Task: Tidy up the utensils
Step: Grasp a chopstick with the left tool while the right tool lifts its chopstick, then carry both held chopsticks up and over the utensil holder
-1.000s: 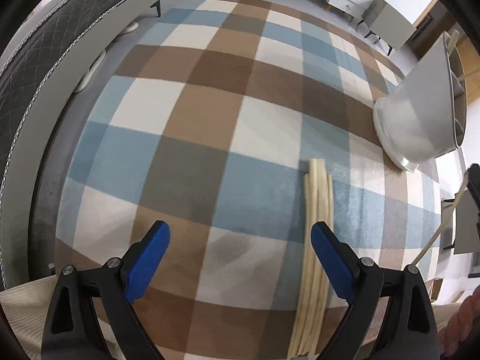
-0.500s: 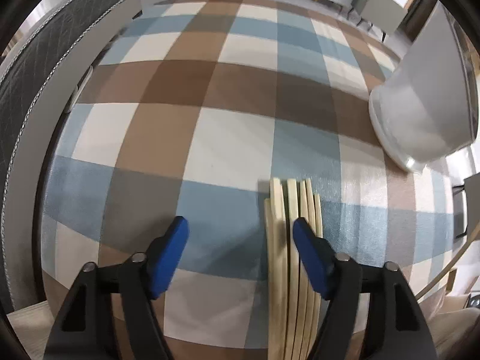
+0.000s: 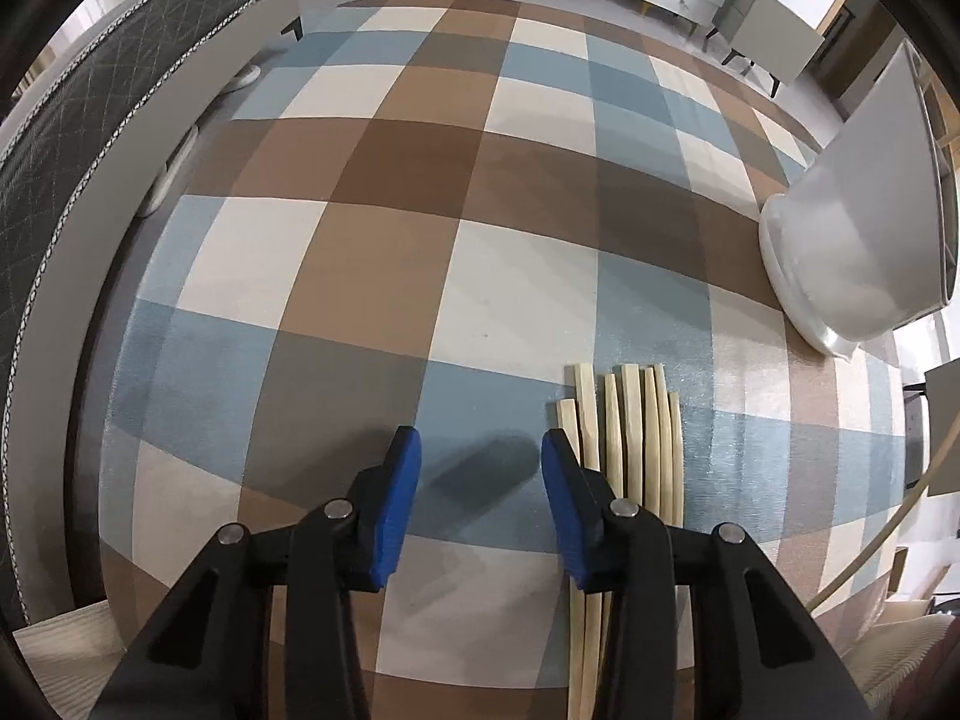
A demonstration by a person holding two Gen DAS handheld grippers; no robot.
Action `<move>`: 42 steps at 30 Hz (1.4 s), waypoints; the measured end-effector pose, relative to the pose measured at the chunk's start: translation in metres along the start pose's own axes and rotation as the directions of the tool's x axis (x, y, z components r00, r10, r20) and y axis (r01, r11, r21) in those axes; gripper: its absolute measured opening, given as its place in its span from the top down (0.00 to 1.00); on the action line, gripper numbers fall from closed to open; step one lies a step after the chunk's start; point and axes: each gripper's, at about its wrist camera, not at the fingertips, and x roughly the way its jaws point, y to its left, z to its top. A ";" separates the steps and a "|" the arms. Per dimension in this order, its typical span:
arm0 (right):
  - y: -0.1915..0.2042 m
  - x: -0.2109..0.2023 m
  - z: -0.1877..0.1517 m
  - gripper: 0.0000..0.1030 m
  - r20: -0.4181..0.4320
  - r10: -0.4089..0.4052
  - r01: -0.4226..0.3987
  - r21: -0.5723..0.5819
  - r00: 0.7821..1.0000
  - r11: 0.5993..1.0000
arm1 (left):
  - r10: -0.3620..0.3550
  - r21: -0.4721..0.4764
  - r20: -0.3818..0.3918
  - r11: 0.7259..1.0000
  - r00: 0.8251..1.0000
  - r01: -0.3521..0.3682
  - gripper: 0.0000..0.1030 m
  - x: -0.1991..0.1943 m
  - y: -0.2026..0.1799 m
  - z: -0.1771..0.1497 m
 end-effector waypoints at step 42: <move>0.031 -0.023 -0.015 0.95 0.088 -0.046 0.060 -0.155 0.995 0.986 | -0.086 0.045 0.307 0.996 0.948 0.075 1.00 -0.094 -0.034 0.002</move>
